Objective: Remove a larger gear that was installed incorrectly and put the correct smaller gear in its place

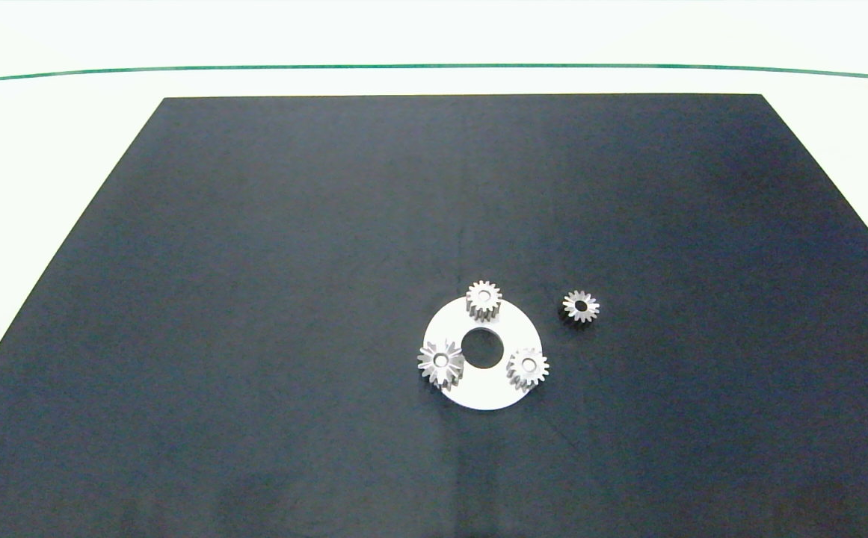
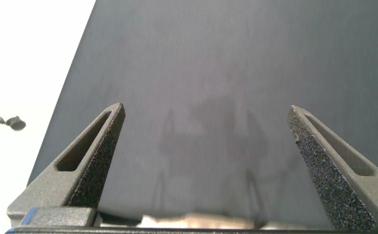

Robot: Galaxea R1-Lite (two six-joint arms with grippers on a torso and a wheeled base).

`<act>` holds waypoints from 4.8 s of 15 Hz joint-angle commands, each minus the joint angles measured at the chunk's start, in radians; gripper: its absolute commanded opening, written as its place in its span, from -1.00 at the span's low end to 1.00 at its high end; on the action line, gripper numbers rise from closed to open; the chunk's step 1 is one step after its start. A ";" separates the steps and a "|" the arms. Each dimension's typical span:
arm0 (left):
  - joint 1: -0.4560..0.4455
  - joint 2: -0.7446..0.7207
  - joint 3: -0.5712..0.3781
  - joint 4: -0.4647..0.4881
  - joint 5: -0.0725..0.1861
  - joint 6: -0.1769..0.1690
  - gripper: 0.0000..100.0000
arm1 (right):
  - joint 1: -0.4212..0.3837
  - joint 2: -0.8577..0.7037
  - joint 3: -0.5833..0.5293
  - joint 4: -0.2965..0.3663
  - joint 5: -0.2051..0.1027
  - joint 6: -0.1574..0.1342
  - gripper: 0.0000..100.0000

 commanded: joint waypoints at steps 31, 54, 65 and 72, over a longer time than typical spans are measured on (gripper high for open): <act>-0.543 1.142 -0.694 0.076 -0.033 0.424 1.00 | 0.024 0.872 -0.685 0.087 0.086 0.012 1.00; -0.827 1.676 -1.010 0.037 0.140 0.464 1.00 | 0.024 0.882 -0.673 0.087 0.079 0.012 1.00; -0.858 1.788 -1.082 0.036 0.166 0.447 1.00 | 0.024 0.886 -0.668 0.087 0.080 0.012 1.00; -0.866 1.857 -1.142 0.039 0.166 0.430 1.00 | 0.024 0.886 -0.653 0.087 0.083 0.012 1.00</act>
